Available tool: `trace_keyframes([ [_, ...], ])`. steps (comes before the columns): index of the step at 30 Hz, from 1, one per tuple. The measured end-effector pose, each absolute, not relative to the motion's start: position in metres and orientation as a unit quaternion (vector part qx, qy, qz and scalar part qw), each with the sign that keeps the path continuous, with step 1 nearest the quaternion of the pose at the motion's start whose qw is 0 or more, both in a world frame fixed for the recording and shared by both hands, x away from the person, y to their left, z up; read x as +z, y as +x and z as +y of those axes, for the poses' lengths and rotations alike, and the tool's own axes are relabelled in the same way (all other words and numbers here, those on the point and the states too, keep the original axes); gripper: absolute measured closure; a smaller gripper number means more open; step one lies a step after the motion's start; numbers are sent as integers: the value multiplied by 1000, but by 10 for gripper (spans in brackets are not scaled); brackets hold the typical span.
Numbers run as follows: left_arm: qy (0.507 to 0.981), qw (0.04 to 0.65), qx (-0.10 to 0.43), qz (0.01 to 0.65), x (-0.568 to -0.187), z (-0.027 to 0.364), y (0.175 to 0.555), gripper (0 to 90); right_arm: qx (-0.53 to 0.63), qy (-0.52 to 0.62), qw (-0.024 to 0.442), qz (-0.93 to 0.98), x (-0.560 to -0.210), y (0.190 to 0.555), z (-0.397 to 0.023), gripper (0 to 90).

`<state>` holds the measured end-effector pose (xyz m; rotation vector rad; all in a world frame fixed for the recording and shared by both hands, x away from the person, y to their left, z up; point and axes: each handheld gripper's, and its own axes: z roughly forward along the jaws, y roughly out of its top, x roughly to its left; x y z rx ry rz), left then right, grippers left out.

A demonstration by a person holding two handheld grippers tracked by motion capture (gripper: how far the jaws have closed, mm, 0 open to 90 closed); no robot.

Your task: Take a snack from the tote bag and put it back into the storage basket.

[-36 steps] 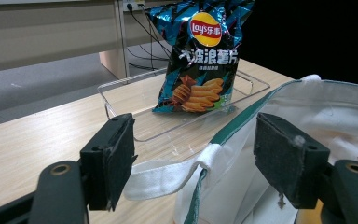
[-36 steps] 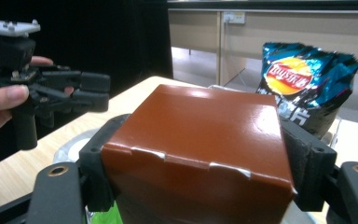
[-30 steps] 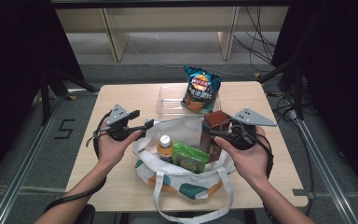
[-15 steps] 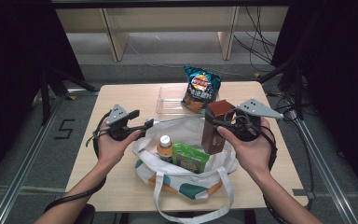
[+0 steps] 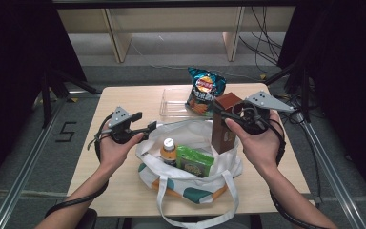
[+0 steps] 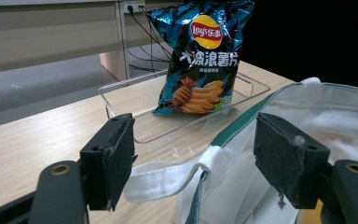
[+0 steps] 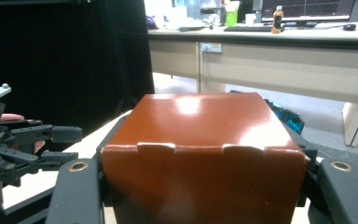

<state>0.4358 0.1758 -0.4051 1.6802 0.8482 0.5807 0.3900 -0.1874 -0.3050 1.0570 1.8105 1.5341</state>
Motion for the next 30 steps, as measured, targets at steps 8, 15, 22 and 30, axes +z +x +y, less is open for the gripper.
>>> trace_keyframes([
  [8, 709, 554, 246, 360, -405, 176, 435, 285, 566, 397, 297, 659, -296, 398, -190, 377],
  [15, 709, 554, 246, 360, -404, 176, 435, 285, 568, 407, 306, 646, -289, 407, -191, 380],
  [22, 709, 554, 246, 360, -404, 176, 435, 286, 565, 402, 321, 645, -284, 416, -191, 381],
  [30, 709, 554, 246, 360, -404, 177, 435, 286, 572, 407, 324, 635, -279, 427, -189, 382],
])
